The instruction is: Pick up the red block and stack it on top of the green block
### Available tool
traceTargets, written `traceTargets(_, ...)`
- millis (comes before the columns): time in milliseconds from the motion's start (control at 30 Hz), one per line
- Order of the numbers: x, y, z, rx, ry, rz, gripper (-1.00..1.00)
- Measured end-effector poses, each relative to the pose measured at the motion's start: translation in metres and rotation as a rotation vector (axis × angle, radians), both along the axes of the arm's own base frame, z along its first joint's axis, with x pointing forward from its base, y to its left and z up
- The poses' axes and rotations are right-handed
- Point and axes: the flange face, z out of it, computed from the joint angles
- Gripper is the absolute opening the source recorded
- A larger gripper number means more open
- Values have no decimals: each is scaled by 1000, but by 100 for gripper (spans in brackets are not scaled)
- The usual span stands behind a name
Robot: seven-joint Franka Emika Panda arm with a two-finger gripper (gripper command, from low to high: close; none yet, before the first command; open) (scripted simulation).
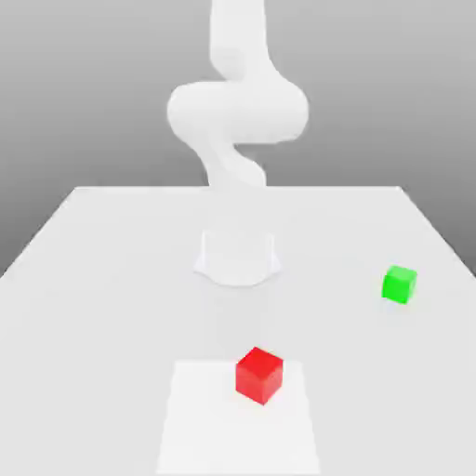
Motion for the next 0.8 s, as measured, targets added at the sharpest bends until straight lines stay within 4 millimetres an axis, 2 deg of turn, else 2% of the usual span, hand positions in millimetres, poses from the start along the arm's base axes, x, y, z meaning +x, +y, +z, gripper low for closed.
traceTargets(133, 40, 11, -99, 34, 146, -103, 0)
traceTargets(200, 51, 13, -149, 53, 217, -155, 0)
traceTargets(300, 56, 14, -224, 86, 324, -236, 0)
traceTargets(433, 42, 14, -325, 140, 474, -356, 0)
traceTargets(500, 25, 16, -376, 173, 556, -422, 0)
traceTargets(567, -1, 19, -427, 213, 647, -496, 0)
traceTargets(633, -11, 20, -452, 228, 679, -528, 0)
traceTargets(800, -12, 21, -484, 235, 686, -540, 0)
